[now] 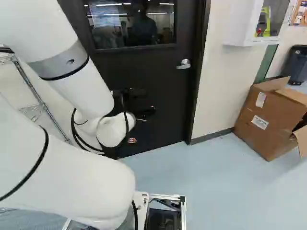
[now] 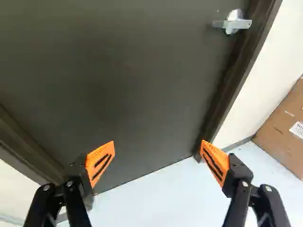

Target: Open the door and move inside

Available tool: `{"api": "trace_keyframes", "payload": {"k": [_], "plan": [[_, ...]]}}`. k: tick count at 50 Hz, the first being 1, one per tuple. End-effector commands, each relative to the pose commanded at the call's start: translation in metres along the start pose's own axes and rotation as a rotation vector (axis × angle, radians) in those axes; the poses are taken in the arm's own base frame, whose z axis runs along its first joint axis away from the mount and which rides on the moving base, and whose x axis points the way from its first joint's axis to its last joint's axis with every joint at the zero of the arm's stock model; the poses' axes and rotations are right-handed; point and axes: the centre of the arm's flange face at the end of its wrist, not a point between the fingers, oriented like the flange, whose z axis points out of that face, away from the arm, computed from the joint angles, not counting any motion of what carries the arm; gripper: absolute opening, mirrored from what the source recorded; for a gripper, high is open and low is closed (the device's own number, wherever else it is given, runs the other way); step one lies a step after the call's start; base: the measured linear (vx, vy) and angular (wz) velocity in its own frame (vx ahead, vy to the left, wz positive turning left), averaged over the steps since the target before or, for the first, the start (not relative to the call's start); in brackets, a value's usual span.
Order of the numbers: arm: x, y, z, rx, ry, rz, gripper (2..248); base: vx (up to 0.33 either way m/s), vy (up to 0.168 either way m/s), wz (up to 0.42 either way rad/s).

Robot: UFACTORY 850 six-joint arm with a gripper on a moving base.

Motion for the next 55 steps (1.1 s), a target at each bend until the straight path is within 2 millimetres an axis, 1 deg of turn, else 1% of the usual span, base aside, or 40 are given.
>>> {"api": "trace_keyframes", "payload": {"k": [55], "plan": [[0.0000,0.0000,0.0000,0.000,0.000,0.000,247,0.000,0.000,0.000]]}}
